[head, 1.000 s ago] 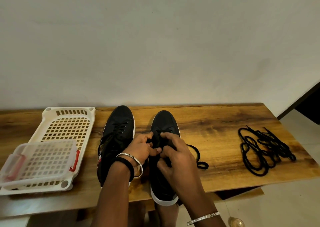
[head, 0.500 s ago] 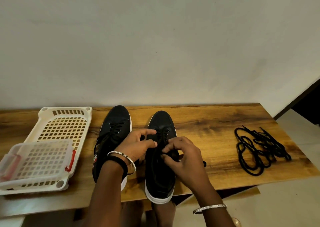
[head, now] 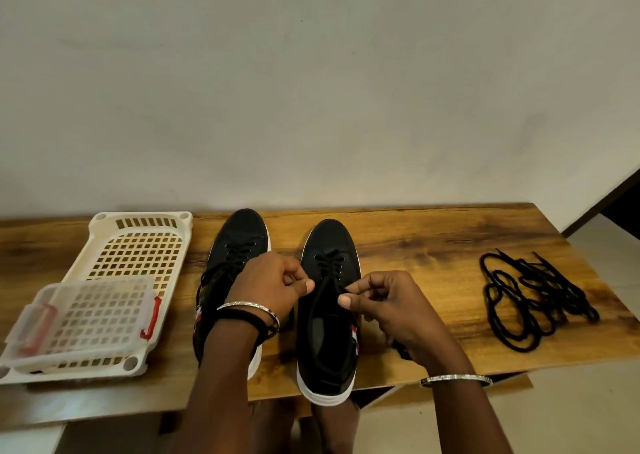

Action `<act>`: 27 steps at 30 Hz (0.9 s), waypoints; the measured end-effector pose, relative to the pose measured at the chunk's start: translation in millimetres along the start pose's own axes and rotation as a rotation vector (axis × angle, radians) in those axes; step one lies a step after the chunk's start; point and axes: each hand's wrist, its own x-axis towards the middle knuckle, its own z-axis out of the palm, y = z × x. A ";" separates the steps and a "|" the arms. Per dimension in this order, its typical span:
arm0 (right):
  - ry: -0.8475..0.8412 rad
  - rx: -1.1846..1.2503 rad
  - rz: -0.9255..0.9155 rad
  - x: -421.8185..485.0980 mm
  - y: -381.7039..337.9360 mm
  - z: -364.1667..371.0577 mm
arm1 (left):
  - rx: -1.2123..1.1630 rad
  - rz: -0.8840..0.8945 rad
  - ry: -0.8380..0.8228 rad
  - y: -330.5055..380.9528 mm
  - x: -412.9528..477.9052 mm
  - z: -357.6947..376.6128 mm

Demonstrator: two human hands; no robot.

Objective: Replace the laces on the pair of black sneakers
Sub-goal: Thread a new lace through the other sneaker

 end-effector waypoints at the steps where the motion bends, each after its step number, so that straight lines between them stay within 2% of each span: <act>1: -0.004 -0.018 -0.003 0.9 1.1 -1.0 | 0.002 0.010 0.016 0.7 -0.6 0.1; 11: 0.122 0.290 0.086 5.2 5.2 1.6 | 0.131 -0.079 0.145 6.3 -0.4 7.3; 13: 0.085 0.310 0.114 3.1 3.4 -0.2 | 0.005 -0.075 0.101 2.2 1.9 6.8; 15: 0.025 0.298 0.142 1.0 1.2 -5.7 | -0.235 -0.054 0.029 0.2 1.2 3.2; 17: -0.009 0.319 0.115 0.0 -1.3 -12.6 | -0.435 -0.039 -0.016 -1.0 -0.1 -1.5; 19: -0.002 0.444 0.054 -0.5 -4.6 -17.7 | -0.521 0.007 -0.041 -2.0 0.8 -3.9; 22: 0.040 0.602 -0.067 0.0 -11.0 -16.9 | -0.685 0.074 -0.018 5.1 0.4 -3.3; 25: 0.093 0.647 -0.152 0.1 -18.5 -8.8 | -0.925 0.076 0.050 13.7 1.1 -5.3; 27: 0.109 0.690 -0.185 -0.9 -25.1 -6.6 | -0.998 0.085 0.065 16.2 0.6 -10.4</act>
